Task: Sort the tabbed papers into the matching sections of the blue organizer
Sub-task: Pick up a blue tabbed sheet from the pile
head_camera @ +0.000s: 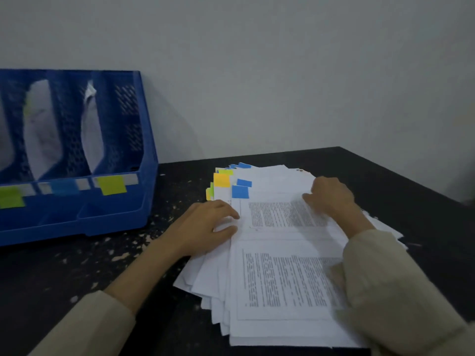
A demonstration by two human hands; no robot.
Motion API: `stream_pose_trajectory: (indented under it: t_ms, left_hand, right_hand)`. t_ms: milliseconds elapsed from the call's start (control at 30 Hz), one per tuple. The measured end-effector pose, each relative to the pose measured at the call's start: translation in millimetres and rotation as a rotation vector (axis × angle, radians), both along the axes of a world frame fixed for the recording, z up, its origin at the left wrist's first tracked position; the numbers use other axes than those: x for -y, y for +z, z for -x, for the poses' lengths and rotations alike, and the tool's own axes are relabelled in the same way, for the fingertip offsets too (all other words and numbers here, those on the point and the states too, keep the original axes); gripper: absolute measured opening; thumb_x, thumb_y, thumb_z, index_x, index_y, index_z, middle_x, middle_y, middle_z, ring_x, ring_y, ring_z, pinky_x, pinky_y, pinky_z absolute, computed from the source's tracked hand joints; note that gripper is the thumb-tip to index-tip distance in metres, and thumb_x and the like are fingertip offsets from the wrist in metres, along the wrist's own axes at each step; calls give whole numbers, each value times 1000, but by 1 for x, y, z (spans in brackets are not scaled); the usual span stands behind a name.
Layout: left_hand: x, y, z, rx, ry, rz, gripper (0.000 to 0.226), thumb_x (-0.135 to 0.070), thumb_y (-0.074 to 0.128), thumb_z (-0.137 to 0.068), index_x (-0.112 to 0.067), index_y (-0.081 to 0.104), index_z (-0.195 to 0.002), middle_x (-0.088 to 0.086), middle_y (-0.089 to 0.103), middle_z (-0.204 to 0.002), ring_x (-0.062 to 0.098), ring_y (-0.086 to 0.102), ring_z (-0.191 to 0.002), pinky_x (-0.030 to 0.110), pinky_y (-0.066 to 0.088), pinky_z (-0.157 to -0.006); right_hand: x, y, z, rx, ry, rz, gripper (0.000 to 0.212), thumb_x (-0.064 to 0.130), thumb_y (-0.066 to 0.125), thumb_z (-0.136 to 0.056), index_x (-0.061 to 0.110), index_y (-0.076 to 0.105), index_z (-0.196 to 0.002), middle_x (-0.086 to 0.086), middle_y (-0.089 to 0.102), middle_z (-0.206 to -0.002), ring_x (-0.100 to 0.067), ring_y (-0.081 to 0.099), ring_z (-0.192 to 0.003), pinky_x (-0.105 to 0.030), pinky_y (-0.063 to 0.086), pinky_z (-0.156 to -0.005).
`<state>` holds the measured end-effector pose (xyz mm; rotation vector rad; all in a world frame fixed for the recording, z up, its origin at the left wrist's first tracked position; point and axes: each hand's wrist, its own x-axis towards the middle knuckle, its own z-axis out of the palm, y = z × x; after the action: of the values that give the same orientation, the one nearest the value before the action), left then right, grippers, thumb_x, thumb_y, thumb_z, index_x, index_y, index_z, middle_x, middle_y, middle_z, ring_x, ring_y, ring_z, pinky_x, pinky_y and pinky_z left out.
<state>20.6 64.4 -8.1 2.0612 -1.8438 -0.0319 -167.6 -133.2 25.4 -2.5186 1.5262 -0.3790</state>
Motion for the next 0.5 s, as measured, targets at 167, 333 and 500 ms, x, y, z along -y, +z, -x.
stream_pose_trajectory:
  t_ms: [167,333,500]
  left_hand:
    - [0,-8,0,3,-37,-86,54,-61,36,-86,-34,52,-131,-13,48,-136,2,41,-123,28,29,-109]
    - [0,-12,-2,10,-9,-158,78,-78,14,-70,-47,38,-137,-13,34,-148,4,28,-134,33,17,-112]
    - [-1,-16,-2,25,8,-182,82,-81,10,-73,-43,20,-146,-14,25,-152,3,19,-139,35,8,-115]
  right_hand:
    - [13,4,16,35,-101,-268,49,42,69,-82,3,51,-107,-11,61,-99,-26,61,-89,-35,51,-81]
    - [18,6,21,164,-120,-356,52,25,86,-65,3,50,-95,-13,60,-91,-21,57,-71,-29,47,-60]
    - [20,-1,10,325,-113,-33,30,11,80,-72,-3,66,-95,-16,68,-96,-30,65,-87,-36,51,-79]
